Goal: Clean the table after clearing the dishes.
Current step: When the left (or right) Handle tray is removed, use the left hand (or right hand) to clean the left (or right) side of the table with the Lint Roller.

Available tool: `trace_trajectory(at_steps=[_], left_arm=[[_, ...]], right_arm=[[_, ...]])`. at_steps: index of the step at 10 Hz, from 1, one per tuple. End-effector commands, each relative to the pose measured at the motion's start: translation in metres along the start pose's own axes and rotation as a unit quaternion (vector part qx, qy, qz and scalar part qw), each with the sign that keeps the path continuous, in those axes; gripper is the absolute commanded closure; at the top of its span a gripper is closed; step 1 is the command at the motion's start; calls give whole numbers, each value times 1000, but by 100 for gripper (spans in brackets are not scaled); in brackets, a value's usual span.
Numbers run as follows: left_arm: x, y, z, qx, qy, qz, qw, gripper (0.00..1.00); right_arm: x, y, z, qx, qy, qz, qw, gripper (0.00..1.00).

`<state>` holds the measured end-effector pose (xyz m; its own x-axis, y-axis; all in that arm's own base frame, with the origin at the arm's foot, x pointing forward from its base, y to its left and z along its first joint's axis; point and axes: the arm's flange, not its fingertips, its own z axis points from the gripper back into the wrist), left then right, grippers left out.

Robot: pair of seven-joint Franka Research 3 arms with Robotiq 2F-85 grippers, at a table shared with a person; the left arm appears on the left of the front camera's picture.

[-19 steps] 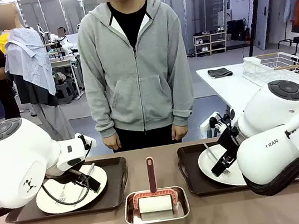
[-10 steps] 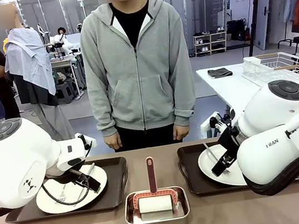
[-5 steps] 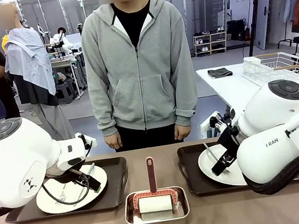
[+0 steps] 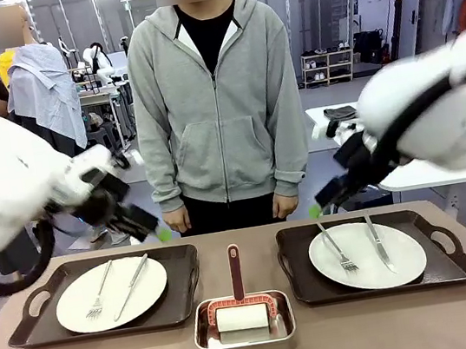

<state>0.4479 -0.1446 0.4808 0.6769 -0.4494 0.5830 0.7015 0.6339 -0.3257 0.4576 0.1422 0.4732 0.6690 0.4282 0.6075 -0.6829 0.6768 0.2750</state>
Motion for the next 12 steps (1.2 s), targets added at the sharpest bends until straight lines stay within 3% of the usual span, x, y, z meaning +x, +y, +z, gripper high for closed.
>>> trace_trajectory(at_steps=[1,3,5,6,7,12], left_arm=[[-4,58,23,-126,-6,84,988,0],[-17,77,32,-230,-31,134,963,0],[-35,93,17,-256,-19,235,938,0],[-40,94,13,-258,-16,234,937,0],[-46,93,26,-253,-39,186,948,0],[-46,93,26,-253,-39,186,948,0]], right_arm=[[-10,-49,4,134,-12,-65,989,0],[-19,-65,13,267,-55,-118,955,0],[-25,-72,10,302,-67,-171,936,0],[-24,-73,5,291,-64,-180,937,0],[-37,-69,21,306,-83,-138,938,0],[-37,-69,21,306,-83,-138,938,0]])
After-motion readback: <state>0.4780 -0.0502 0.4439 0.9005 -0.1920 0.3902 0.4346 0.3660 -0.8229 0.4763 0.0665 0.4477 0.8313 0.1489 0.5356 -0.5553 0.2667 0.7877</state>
